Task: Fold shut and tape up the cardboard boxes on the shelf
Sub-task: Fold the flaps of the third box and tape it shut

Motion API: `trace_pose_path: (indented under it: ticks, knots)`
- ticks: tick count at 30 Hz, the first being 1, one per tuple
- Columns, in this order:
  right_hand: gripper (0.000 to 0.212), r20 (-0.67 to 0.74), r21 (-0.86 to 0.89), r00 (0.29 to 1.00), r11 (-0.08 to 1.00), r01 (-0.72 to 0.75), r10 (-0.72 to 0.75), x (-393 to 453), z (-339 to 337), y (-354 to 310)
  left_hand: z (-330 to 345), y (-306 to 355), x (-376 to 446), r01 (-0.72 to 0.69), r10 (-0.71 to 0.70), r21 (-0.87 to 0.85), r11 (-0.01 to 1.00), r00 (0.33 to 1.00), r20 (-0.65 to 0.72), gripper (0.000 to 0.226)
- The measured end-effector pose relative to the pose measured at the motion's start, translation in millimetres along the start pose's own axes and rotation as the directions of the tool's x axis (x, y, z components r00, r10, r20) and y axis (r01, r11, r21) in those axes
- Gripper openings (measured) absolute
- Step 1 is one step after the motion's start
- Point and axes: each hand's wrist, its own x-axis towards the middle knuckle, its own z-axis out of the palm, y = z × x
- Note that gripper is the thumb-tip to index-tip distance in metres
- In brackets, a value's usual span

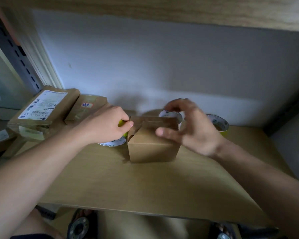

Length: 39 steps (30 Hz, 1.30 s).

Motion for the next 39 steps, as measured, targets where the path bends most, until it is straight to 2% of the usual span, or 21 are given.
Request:
trace_pose_path:
  ticks: [2, 4, 6, 9, 11, 14, 15, 18, 21, 25, 29, 35, 39]
  knots:
    - [0.099, 0.17, -0.224, 0.985, 0.972, 0.07, -0.032, 3, 12, -19, 0, 2, 2, 0.005, -0.005, -0.007, 1.0, 1.0, -0.018, 0.051]
    - [0.12, 0.246, -0.385, 0.968, 0.912, 0.14, -0.044, 12, 27, -33, 0, 4, 2, 0.015, -0.015, -0.015, 1.0, 1.0, -0.016, 0.049]
    - [0.128, 0.295, -0.479, 0.955, 0.86, 0.174, -0.028, 23, 38, -39, -2, 9, 3, 0.026, -0.026, -0.006, 1.0, 1.0, -0.004, 0.046]
    - [0.114, 0.36, -0.525, 0.932, 0.836, 0.158, 0.049, 35, 44, -41, 0, 12, 4, 0.015, -0.015, -0.052, 0.999, 1.0, 0.004, 0.043]
    - [0.103, 0.381, -0.509, 0.924, 0.845, 0.166, 0.048, 37, 46, -40, 0, 6, 2, -0.018, 0.019, -0.076, 0.997, 1.0, 0.021, 0.036]
    - [0.1, 0.355, -0.455, 0.935, 0.877, 0.156, 0.018, 37, 44, -35, -7, -9, -2, -0.068, 0.08, -0.212, 0.975, 0.996, 0.047, 0.018]
    - [0.1, 0.332, -0.434, 0.943, 0.89, 0.139, 0.014, 36, 41, -33, -11, -12, -3, -0.085, 0.097, -0.263, 0.961, 0.995, 0.034, 0.019]
    - [0.097, 0.281, -0.366, 0.96, 0.925, 0.097, 0.01, 34, 31, -21, -16, -15, -6, -0.156, 0.153, -0.37, 0.916, 0.988, -0.038, 0.046]
    - [0.092, 0.253, -0.27, 0.967, 0.96, 0.067, 0.004, 29, 24, -15, -17, -13, -5, -0.165, 0.151, -0.464, 0.87, 0.986, -0.068, 0.05]
    - [0.096, 0.191, -0.148, 0.982, 0.988, 0.045, -0.016, 26, 15, -16, -24, -11, -7, -0.125, 0.105, -0.354, 0.927, 0.992, -0.076, 0.058]
    - [0.1, 0.148, -0.067, 0.988, 0.996, 0.055, -0.045, 21, 7, -15, -28, -9, -6, -0.082, 0.084, -0.316, 0.945, 0.996, -0.009, 0.063]
    - [0.103, 0.062, 0.087, 0.996, 0.995, 0.053, -0.059, 16, 0, -5, -39, 5, 1, -0.136, 0.138, -0.22, 0.966, 0.99, -0.007, 0.034]
    - [0.101, 0.058, 0.178, 0.996, 0.982, 0.061, -0.072, 12, 1, -2, -45, 8, 1, -0.146, 0.154, -0.129, 0.981, 0.986, 0.056, 0.038]
